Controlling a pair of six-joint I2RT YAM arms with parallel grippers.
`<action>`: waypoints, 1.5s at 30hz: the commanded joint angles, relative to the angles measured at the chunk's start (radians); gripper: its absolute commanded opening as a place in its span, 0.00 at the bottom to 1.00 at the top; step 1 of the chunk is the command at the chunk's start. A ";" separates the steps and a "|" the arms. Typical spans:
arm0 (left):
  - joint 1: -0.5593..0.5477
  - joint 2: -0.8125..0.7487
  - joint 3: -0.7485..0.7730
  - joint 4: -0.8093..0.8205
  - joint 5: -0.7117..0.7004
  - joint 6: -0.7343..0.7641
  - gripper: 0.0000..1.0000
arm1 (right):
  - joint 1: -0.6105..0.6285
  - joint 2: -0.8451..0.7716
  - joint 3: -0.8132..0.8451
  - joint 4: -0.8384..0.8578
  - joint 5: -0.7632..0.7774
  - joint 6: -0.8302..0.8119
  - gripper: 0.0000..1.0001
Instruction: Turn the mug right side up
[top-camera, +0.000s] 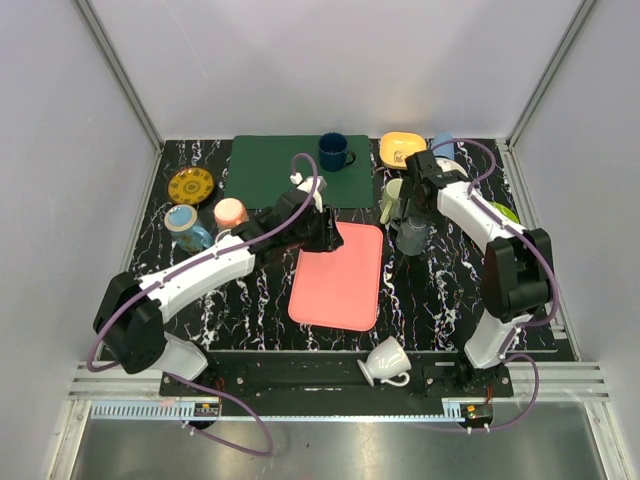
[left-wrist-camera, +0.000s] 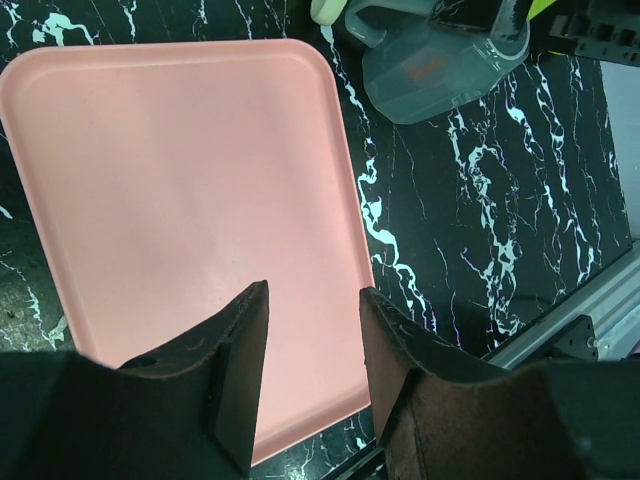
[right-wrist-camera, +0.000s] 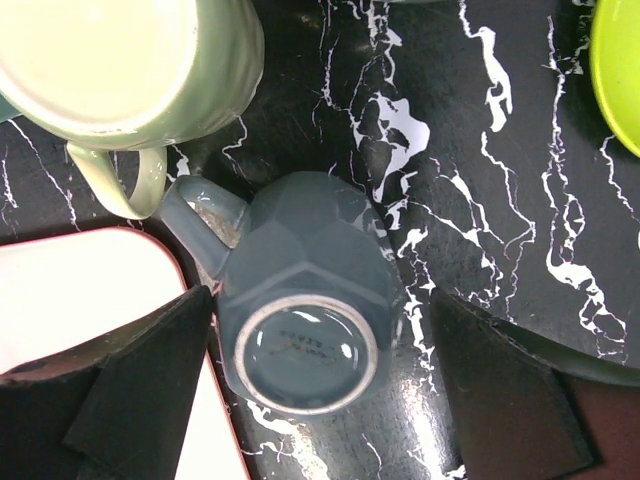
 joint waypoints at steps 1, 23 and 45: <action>0.004 -0.046 -0.012 0.034 -0.011 0.018 0.45 | 0.002 0.015 0.023 -0.022 0.019 -0.071 0.89; 0.004 0.043 0.008 0.075 0.116 0.051 0.45 | 0.095 -0.304 -0.299 0.099 -0.164 -0.528 0.58; 0.009 0.157 0.126 0.057 0.310 0.475 0.99 | 0.100 -0.518 -0.100 0.032 0.101 -0.195 0.99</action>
